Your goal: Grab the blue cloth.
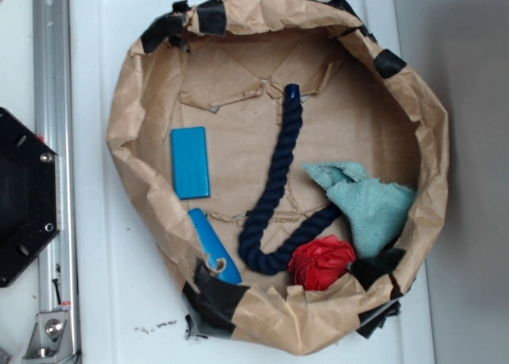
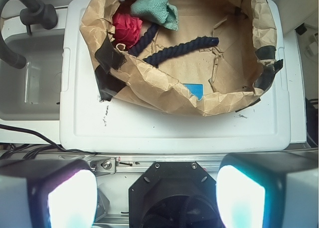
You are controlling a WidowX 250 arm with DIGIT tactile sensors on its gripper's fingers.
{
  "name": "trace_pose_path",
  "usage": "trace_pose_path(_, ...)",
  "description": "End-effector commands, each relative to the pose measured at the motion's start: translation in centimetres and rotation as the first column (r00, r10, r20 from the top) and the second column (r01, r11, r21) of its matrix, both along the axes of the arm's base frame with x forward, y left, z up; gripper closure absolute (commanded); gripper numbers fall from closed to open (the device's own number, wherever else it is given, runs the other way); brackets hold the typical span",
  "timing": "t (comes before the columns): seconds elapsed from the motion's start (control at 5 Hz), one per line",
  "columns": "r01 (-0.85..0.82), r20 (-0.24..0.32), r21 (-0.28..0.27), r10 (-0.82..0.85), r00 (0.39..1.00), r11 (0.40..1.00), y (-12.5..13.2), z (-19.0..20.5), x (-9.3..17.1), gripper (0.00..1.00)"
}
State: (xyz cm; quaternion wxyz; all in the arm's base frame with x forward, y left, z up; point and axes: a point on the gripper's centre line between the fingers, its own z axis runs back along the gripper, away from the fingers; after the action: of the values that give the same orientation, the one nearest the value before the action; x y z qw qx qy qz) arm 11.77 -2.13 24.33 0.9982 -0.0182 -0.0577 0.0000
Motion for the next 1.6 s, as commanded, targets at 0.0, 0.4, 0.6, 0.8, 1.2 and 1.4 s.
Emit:
trace_pose_path(0.0,0.0,0.0,0.0,0.0,1.0,1.0,0.0,0.0,0.0,0.0)
trace_pose_path(0.4,-0.051,0.102,-0.181,0.07,0.992,0.982,1.8,-5.5,9.3,0.0)
trace_pose_path(0.6,-0.033,0.13,-0.215,0.062,0.99,0.976,2.1,-8.4,13.8,0.0)
trace_pose_path(0.8,-0.014,0.153,-0.207,0.047,0.987,0.978,2.6,-11.3,17.3,0.0)
trace_pose_path(1.2,-0.014,0.153,-0.207,0.047,0.987,0.978,2.6,-11.3,17.3,0.0)
trace_pose_path(1.4,-0.014,0.153,-0.207,0.047,0.987,0.978,2.6,-11.3,17.3,0.0)
